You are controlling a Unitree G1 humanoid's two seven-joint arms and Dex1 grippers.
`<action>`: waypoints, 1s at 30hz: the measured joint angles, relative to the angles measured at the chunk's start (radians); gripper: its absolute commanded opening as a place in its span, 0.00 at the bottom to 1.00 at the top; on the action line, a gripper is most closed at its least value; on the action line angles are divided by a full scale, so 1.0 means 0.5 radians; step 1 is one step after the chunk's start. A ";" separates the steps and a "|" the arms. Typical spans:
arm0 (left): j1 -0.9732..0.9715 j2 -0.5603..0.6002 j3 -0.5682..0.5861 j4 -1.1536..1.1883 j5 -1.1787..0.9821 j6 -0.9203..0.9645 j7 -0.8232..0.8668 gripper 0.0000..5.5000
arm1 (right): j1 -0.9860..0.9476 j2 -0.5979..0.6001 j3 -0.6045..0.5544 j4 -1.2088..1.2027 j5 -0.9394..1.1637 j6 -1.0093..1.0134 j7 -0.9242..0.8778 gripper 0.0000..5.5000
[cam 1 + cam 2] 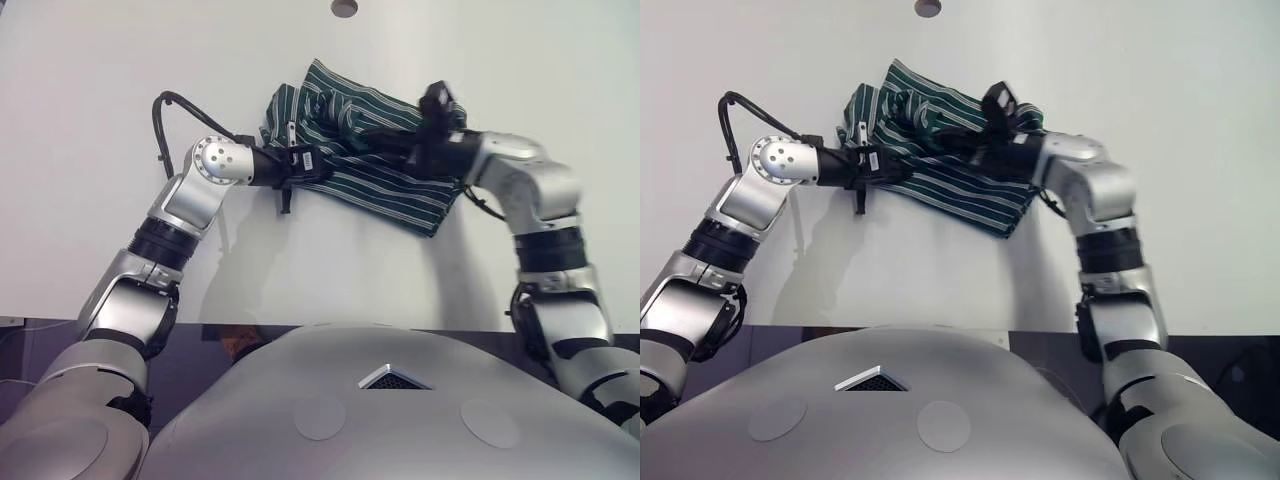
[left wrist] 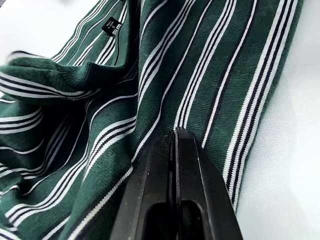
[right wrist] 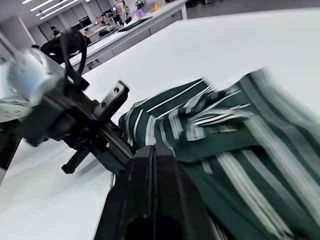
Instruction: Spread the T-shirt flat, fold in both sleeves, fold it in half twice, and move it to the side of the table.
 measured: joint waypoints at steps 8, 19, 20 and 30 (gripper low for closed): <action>-0.017 -0.020 -0.019 0.044 0.003 -0.025 -0.004 0.00 | -0.409 0.174 0.067 0.857 -0.423 -0.459 -0.287 0.00; -0.009 0.040 -0.050 0.083 0.018 -0.220 -0.008 0.00 | -0.833 -0.136 0.102 1.550 -0.916 -1.216 -0.085 0.00; -0.022 0.044 -0.056 0.105 0.019 -0.245 -0.013 0.00 | -0.773 -0.204 0.148 1.550 -0.983 -1.273 -0.021 0.00; -0.807 0.122 -0.227 1.295 0.475 -1.026 0.196 0.00 | -0.129 -0.708 0.270 0.427 -0.837 -1.116 0.563 0.00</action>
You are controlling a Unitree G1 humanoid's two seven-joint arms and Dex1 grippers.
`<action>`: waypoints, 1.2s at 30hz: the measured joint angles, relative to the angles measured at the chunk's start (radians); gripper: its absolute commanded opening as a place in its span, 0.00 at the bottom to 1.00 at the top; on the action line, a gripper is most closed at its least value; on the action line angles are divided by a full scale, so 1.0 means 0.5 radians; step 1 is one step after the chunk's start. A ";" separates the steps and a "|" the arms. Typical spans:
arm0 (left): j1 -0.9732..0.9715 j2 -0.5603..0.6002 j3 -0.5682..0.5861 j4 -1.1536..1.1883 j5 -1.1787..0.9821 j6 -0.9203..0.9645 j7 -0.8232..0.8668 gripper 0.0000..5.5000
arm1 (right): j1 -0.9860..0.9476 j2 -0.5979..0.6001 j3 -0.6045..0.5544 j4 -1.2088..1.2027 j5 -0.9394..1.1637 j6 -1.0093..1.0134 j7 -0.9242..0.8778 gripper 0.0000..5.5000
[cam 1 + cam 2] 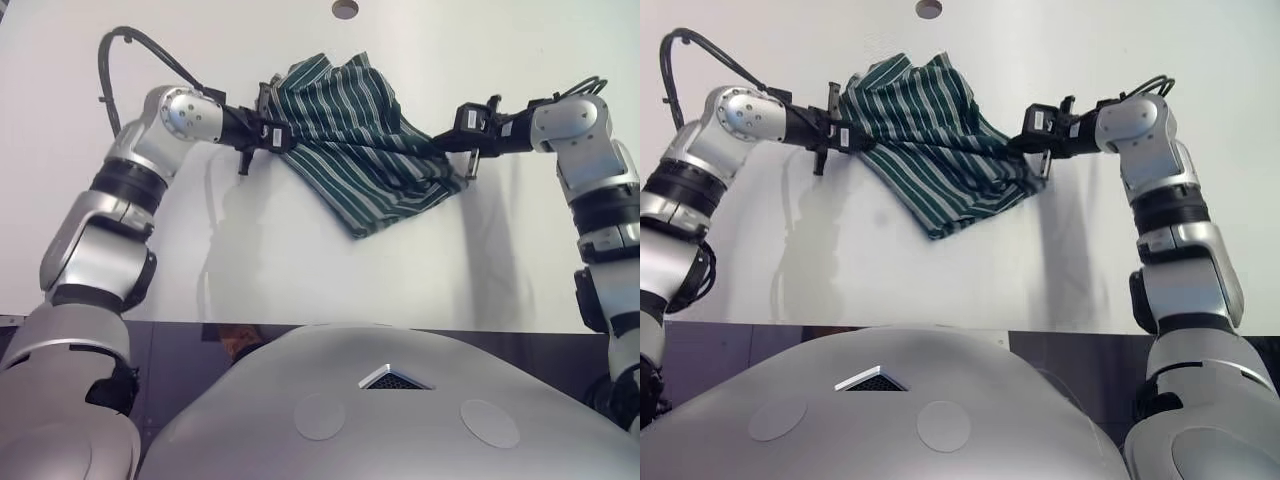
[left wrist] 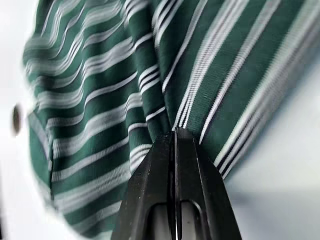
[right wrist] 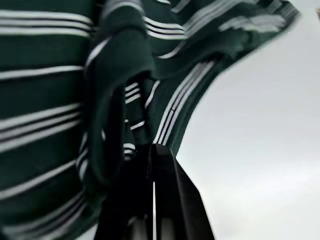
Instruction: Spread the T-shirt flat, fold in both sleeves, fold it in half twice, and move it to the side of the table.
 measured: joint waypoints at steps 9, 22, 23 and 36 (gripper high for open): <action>0.078 0.034 0.210 0.213 -0.087 -0.487 0.085 0.20 | 0.362 0.212 -0.415 -0.558 0.411 0.879 -0.440 0.19; 1.638 0.577 0.697 -1.442 -0.046 -0.464 0.423 0.31 | 1.366 -0.117 -0.403 -1.283 -0.118 -0.275 -0.578 0.34; 1.642 0.548 0.685 -1.460 -0.019 -0.459 0.453 0.31 | 1.335 -0.094 -0.383 -1.239 -0.156 -0.329 -0.605 0.34; 1.457 0.367 0.471 -1.496 0.155 -0.388 0.514 0.21 | 1.033 -0.150 -0.127 -0.892 -0.477 -0.974 -0.795 0.17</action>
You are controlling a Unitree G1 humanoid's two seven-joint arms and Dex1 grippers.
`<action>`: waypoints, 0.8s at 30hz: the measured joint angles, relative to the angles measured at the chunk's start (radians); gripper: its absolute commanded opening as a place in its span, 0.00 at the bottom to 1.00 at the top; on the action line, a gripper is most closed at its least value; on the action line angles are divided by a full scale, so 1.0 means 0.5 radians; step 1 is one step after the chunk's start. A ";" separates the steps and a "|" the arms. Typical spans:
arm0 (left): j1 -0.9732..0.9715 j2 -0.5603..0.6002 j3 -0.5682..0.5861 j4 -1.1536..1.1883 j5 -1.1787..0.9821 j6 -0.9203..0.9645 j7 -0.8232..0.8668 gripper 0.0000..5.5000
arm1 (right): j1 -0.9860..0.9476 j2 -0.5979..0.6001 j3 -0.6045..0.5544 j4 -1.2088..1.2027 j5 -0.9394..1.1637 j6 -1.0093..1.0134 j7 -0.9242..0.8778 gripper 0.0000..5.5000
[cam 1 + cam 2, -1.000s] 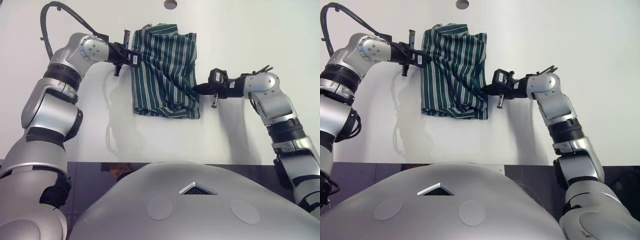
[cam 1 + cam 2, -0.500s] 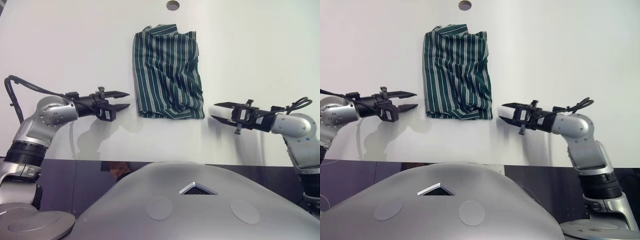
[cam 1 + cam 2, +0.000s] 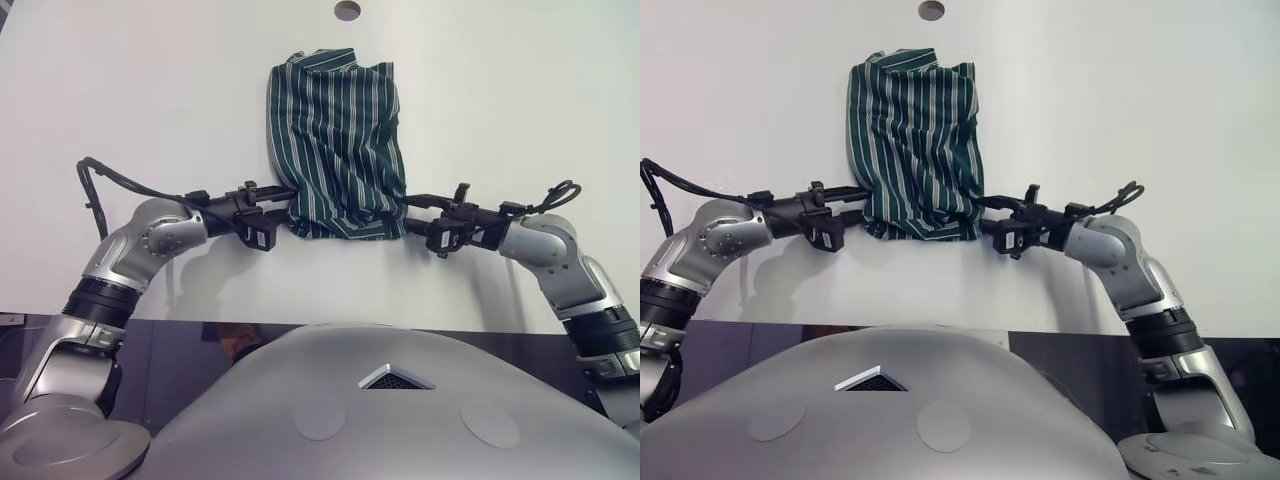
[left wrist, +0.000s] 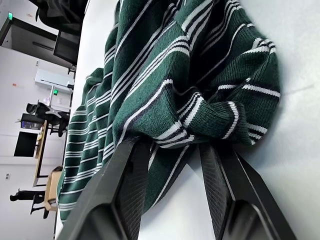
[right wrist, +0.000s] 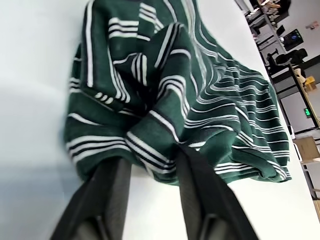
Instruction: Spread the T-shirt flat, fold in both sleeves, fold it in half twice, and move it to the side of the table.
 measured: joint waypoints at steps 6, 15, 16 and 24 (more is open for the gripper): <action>0.040 0.046 -0.107 -0.231 -0.517 0.481 -0.504 0.01 | -0.008 -0.026 0.047 -0.173 0.483 0.642 0.350 0.00; -0.087 0.149 0.300 -0.534 -2.042 2.185 -0.945 0.00 | -0.491 -0.171 -0.311 -0.429 1.982 2.391 0.725 0.00; -0.252 0.039 0.375 -0.440 -2.099 2.276 -0.857 0.00 | -0.688 -0.066 -0.357 -0.266 2.038 2.514 0.639 0.00; -0.802 -0.507 0.374 0.291 -1.618 2.218 -0.236 0.00 | -1.316 0.468 -0.328 0.784 1.718 2.489 0.311 0.00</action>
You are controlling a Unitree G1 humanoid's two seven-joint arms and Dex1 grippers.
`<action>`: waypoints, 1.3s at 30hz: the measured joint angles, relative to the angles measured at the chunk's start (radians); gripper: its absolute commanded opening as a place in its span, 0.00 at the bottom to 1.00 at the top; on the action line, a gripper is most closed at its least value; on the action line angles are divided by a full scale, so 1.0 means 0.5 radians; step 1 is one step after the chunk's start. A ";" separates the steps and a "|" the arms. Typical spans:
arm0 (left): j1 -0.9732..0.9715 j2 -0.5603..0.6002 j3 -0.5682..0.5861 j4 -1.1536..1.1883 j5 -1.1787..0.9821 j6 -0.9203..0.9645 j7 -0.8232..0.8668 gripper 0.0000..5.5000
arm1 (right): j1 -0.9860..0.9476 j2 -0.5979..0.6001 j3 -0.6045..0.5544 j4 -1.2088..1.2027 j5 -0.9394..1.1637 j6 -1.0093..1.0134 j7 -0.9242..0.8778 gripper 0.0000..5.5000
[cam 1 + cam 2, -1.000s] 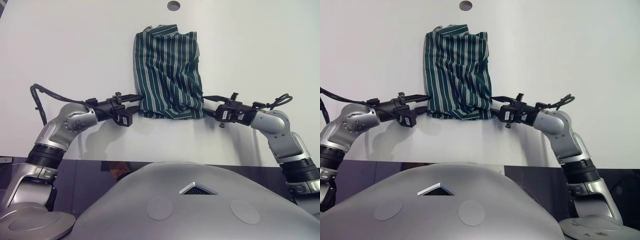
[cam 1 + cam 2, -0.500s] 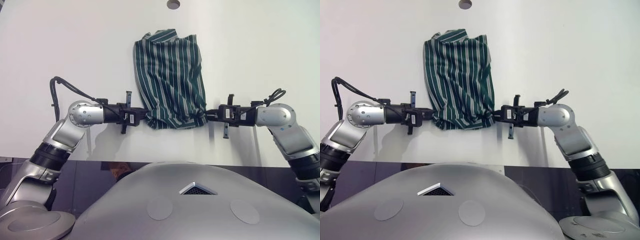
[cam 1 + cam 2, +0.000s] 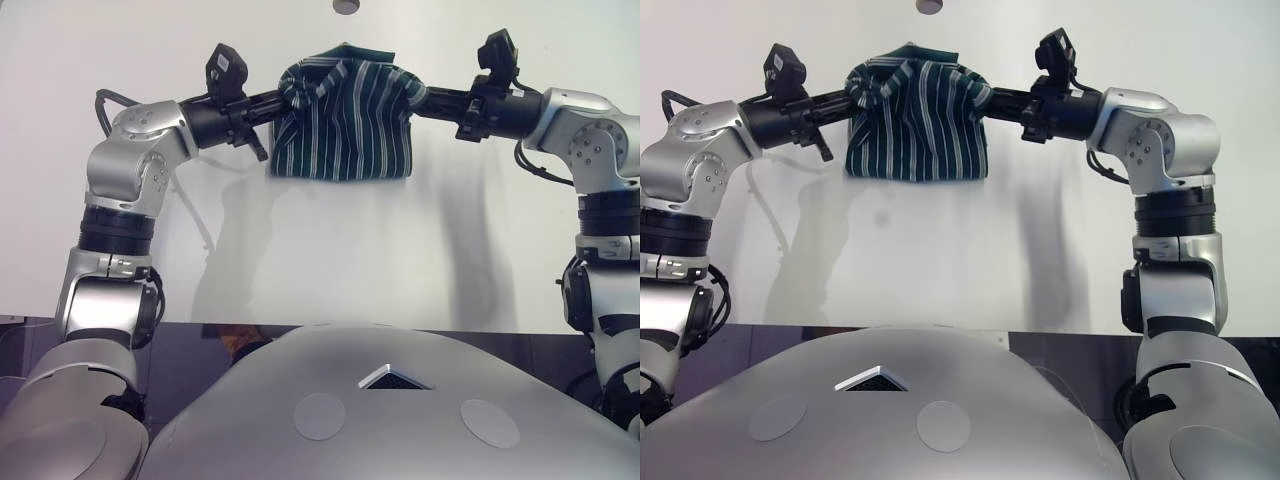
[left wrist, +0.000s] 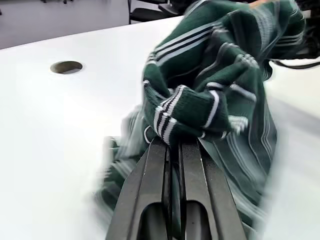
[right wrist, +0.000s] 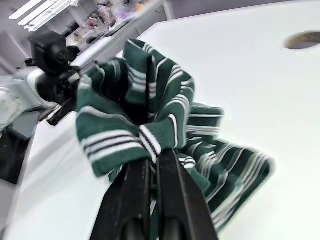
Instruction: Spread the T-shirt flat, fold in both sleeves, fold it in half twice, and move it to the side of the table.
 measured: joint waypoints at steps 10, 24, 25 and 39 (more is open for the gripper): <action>-0.072 -0.272 0.127 0.375 0.325 -0.099 0.417 0.00 | -0.200 0.245 -0.305 0.614 -0.257 -0.243 -0.331 0.19; -0.386 -0.314 0.654 0.731 0.203 0.012 0.595 0.15 | -0.165 0.842 0.063 0.579 -0.721 -0.841 -0.496 0.00; -0.397 -0.309 0.677 0.740 0.203 -0.040 0.591 0.15 | -0.192 0.861 0.064 0.687 -0.773 -0.869 -0.531 0.00; -0.133 -0.406 0.712 0.218 0.145 -0.170 0.477 0.15 | -0.090 0.178 -0.700 1.331 -0.709 -1.256 -1.481 0.00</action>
